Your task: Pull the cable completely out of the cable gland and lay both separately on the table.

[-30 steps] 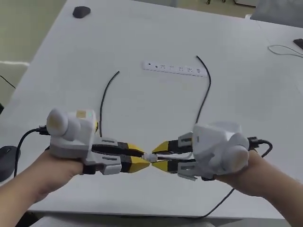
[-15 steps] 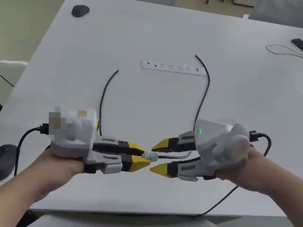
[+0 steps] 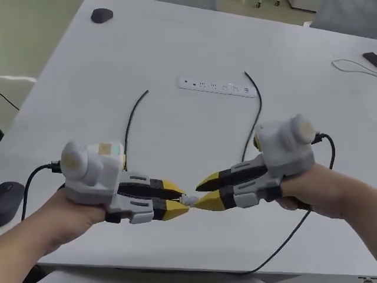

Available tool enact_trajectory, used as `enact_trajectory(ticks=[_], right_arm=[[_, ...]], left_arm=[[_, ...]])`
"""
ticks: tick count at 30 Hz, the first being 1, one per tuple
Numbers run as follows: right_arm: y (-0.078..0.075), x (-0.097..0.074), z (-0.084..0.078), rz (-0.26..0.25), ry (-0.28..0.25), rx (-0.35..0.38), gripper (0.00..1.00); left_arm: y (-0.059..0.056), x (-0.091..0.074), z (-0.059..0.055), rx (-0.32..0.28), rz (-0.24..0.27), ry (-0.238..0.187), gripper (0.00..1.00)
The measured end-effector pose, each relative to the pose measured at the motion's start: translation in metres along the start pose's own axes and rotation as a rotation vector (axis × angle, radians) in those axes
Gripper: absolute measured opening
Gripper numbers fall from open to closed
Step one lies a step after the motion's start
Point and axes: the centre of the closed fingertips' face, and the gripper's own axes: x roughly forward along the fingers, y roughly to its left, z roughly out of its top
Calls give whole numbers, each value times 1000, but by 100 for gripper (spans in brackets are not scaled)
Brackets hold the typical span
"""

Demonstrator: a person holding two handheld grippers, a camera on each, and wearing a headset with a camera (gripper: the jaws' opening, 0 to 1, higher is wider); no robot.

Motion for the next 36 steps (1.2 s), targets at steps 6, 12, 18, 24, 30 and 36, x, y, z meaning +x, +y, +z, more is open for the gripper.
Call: enact_trajectory(ticks=[6,12,18,24,30,36], right_arm=[[-2,6,-7,20,17,23,18],[4,11,-8,47,13,10,10],[4,9,-8,36,5,-33,9],[6,8,-9,5,2,-98,8],[8,10,-11,-71,28,-270,8],[5,16,-11,-198,89,-503,8]], left_arm=[[-1,0,1,8,-4,2,15],[1,-1,-1,8,4,12,15],[0,-1,-1,-1,4,22,15],[-3,-2,0,-10,3,20,15],[-6,-2,-3,-64,-14,27,15],[-1,-4,-7,-105,-14,36,15]])
